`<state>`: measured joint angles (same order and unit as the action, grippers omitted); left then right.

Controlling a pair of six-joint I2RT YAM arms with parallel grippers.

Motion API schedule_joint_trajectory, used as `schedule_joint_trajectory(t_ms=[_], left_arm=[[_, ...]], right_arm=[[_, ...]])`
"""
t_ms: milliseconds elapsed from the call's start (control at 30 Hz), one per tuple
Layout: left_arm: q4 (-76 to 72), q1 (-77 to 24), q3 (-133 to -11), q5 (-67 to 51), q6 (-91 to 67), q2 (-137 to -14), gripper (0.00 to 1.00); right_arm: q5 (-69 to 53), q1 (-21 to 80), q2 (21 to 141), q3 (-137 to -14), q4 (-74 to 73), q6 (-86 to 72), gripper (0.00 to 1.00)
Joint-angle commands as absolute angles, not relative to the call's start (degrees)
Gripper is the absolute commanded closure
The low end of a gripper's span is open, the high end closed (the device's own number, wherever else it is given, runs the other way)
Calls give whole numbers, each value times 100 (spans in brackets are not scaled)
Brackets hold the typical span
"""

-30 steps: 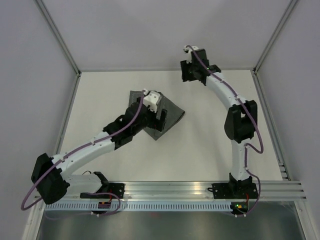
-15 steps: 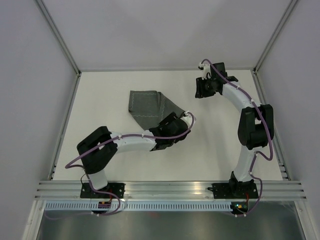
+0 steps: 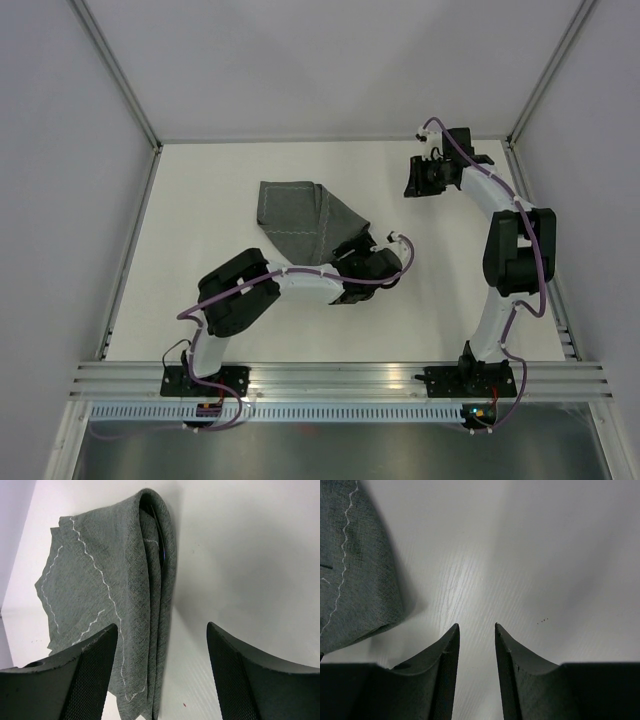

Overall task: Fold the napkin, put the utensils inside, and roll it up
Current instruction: Roll the napkin with the utensil

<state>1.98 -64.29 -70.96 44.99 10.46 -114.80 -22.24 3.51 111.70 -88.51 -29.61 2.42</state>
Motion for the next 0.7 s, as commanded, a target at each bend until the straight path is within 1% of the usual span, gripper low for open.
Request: schedule_joint_trajectory(t_ms=[0,67,167,233,300,333,400,667], left_arm=[[518,-6469,-7356,4974,933,-11654,24],[571,-6469,-7348,5088,835,-11689,28],[668,-6478,-7330,5142,765,-11760,30],[651,-6478,-7269,5080,730,-11742,29],[659,-6478,-7260,5028,756,-11786,27],[668,-6478,-7277,5027,765,-11804,23],[668,-6478,-7277,5027,747,-11821,22],[721,-6478,-7146,4966,598,-12006,31]], right_arm=[[-2417,247,11250,-8868,-2909,264,60],[-2408,211,11311,-8938,-2944,264,60],[-2408,123,11373,-9026,-3023,229,61],[-2408,97,11364,-9035,-3015,211,61],[-2400,70,11382,-9044,-3023,185,61],[-2399,62,11382,-9044,-3023,176,61],[-2382,44,11382,-9053,-3032,167,61],[-2364,35,11382,-9070,-3041,105,63]])
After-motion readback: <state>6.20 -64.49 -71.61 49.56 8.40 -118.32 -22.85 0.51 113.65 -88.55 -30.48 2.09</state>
